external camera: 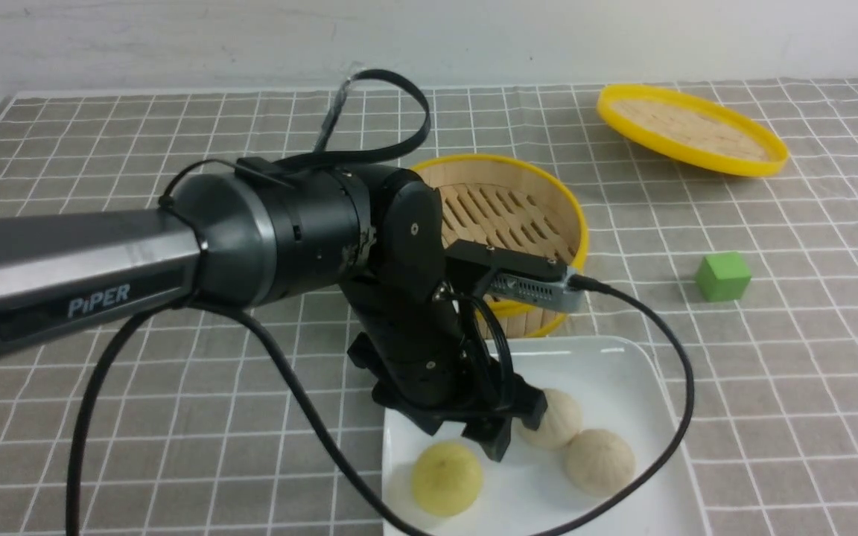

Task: Put the steamed buns into the plate on the grey tablecloth.

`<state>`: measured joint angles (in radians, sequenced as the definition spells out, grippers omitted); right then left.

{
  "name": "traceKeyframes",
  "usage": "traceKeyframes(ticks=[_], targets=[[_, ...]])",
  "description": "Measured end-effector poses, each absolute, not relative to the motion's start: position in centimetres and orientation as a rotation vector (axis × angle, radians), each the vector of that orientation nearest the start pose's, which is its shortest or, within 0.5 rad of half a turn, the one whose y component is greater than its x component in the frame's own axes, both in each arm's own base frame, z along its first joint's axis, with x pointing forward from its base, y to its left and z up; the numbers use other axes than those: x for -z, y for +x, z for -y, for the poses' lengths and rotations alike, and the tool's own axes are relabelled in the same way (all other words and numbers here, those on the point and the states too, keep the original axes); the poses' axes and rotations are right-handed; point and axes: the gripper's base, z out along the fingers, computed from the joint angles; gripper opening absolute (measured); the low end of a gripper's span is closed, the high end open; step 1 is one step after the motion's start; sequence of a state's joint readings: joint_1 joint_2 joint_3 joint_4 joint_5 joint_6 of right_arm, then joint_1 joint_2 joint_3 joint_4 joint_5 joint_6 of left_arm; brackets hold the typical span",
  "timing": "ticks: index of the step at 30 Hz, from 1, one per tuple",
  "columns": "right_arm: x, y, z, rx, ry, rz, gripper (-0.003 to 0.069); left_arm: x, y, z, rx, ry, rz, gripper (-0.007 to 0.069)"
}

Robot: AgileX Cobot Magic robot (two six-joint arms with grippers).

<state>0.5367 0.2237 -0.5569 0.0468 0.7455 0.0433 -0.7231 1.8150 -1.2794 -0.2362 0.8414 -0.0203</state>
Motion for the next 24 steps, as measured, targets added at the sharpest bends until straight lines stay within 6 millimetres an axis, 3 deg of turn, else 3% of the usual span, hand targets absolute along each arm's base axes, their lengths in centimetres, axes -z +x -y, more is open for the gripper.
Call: traceKeyframes(ticks=[6, 13, 18, 24], targets=[[-28.1, 4.7, -3.2, -0.494, -0.405, -1.781, -0.0014, -21.3, 26.5, 25.5, 0.421, 0.822, -2.805, 0.0419], [-27.8, 4.9, -3.3, -0.514, -0.389, -1.764, -0.0015, -21.3, 26.5, 25.5, 0.421, 0.822, -2.805, 0.0292], [-27.8, 4.9, -3.3, -0.515, -0.389, -1.763, -0.0013, -21.3, 26.5, 25.5, 0.421, 0.822, -2.805, 0.0134], [-27.8, 4.9, -3.3, -0.515, -0.389, -1.763, -0.0009, -21.3, 26.5, 25.5, 0.419, 0.822, -2.799, 0.0004]])
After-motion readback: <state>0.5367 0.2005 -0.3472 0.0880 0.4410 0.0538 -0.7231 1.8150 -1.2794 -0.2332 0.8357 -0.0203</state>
